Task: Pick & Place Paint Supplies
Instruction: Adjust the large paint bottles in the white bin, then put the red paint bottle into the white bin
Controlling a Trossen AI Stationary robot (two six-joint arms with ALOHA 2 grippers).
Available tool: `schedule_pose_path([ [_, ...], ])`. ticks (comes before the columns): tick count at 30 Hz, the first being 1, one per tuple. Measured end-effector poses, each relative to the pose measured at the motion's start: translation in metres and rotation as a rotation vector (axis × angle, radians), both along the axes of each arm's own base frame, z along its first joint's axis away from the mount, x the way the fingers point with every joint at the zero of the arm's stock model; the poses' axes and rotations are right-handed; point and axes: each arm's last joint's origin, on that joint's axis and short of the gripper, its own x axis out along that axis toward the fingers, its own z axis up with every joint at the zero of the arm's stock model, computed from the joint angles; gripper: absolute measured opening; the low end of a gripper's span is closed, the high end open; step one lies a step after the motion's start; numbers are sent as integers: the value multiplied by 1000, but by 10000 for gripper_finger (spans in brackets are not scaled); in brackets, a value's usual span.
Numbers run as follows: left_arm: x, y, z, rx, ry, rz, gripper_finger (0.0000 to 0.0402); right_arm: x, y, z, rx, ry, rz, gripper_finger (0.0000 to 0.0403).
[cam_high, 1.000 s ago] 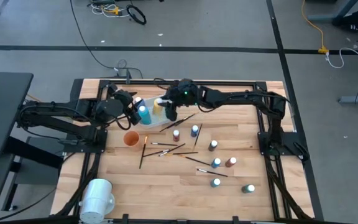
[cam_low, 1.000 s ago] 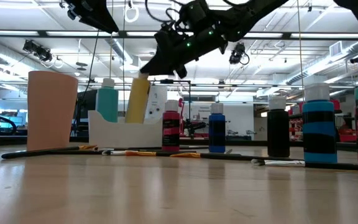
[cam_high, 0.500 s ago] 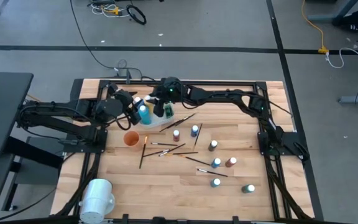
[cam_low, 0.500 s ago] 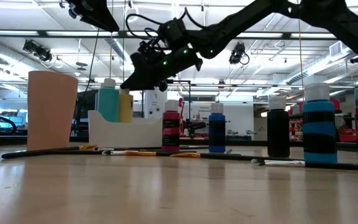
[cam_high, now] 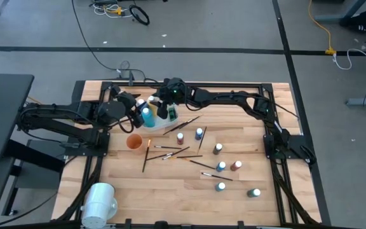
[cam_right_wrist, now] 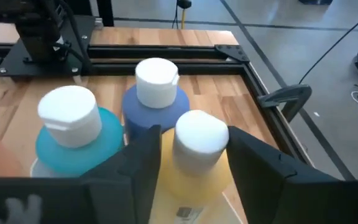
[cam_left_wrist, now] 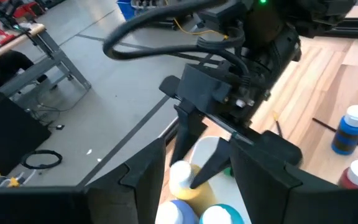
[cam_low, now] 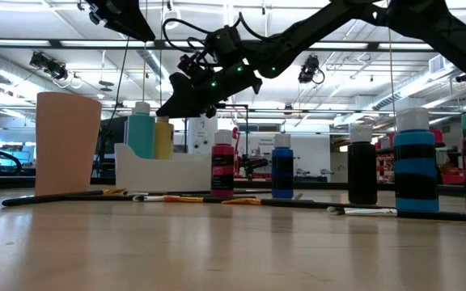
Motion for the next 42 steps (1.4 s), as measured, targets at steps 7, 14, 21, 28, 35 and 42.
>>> schedule_pose_path([
  [7,0,-1,-1,-19,9,-28,190,-6,6,28,-9,-44,6,215],
  [14,-2,-1,-4,-76,-21,10,189,-30,26,77,5,-5,28,209],
  [21,-9,0,-12,-140,-1,97,187,-61,64,111,26,137,98,203],
  [28,-10,-10,-19,-158,-5,84,187,-72,93,120,24,220,143,203],
  [35,-13,-22,-54,-196,-19,110,187,-75,98,82,78,312,130,203],
  [42,-9,-33,-79,-291,-63,46,187,-82,106,51,130,426,129,203],
])
